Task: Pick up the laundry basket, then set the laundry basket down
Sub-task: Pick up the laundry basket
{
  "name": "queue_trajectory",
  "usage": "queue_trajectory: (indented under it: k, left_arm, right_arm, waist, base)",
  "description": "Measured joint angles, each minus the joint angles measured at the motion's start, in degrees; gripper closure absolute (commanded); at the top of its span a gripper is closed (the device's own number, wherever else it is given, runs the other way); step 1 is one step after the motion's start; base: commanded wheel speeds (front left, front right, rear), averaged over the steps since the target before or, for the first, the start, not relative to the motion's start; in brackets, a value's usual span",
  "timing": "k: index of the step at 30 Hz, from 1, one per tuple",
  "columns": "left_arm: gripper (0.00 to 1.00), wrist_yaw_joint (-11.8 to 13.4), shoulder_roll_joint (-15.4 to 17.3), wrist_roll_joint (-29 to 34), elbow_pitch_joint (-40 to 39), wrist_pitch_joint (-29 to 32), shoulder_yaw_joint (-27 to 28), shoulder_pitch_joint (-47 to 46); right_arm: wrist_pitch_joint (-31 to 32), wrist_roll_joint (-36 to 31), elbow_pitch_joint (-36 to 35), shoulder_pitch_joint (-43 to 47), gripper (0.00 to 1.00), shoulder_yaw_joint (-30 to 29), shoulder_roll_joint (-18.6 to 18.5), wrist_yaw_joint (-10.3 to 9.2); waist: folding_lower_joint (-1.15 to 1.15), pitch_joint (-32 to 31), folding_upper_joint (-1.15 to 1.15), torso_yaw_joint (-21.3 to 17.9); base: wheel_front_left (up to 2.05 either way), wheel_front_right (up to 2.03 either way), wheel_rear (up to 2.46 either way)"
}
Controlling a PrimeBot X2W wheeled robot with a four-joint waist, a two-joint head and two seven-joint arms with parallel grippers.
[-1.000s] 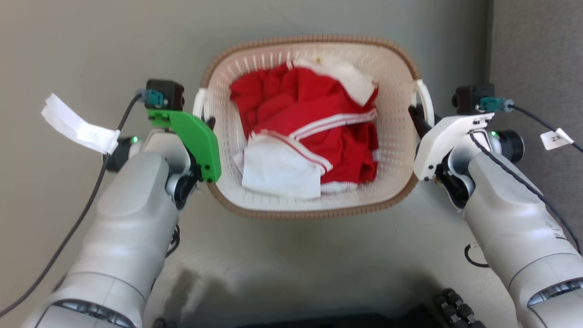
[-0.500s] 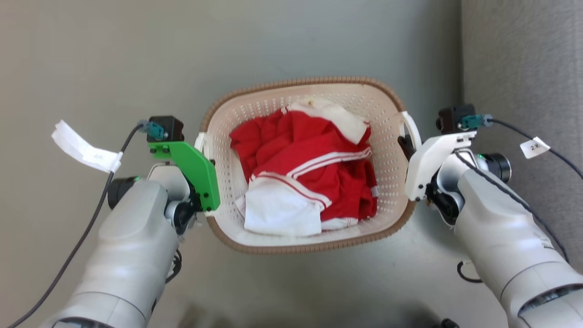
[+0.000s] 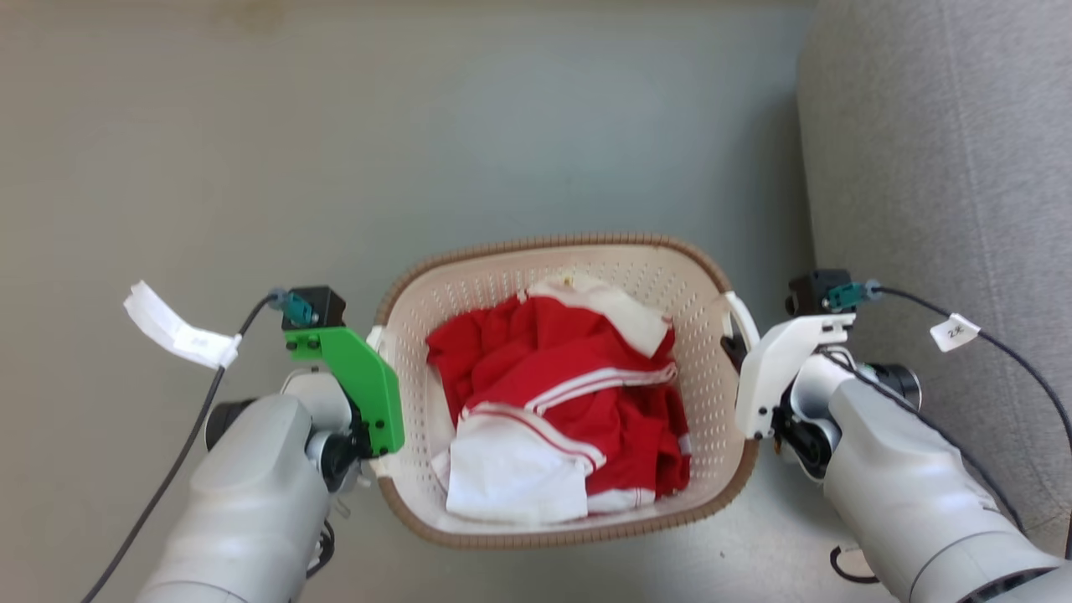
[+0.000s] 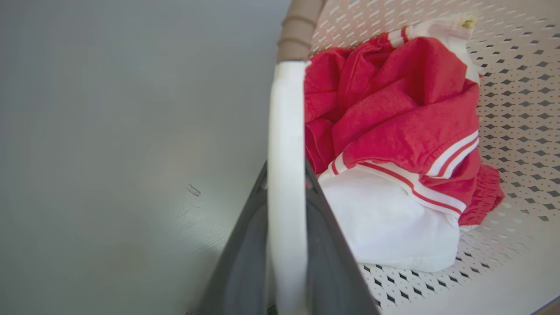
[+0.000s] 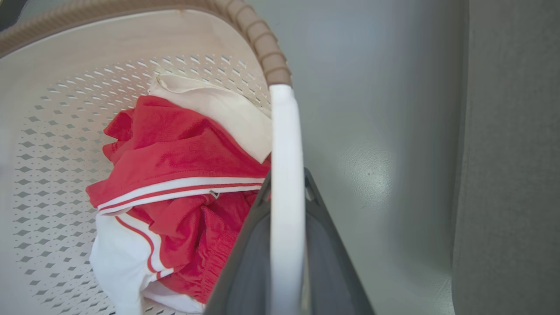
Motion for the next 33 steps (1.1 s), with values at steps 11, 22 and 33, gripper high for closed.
queue_trajectory:
  k: [11,22,33]
  left_arm:
    - [1.00,0.0,-0.1,-2.6,1.7,2.5,-0.4,4.1]
    - [1.00,0.0,-0.2,-4.0,2.4,4.6,-1.1,7.6]
    - [1.00,0.0,-0.3,-6.1,3.4,6.9,-1.7,11.2]
  right_arm:
    - [4.0,2.4,1.5,3.9,1.00,1.5,0.7,0.01]
    - [7.8,4.6,2.7,6.7,1.00,2.2,1.2,0.01]
    - [11.4,5.9,3.7,9.6,1.00,2.5,1.6,0.03]
  waist:
    - [0.00,-8.4,0.00,-0.9]
    - [0.00,-15.8,0.00,-1.9]
    - [-0.01,-22.6,0.00,-3.0]
  base:
    - [0.00,0.00,0.00]
    - [0.00,0.00,0.00]
    - [0.00,0.00,0.00]
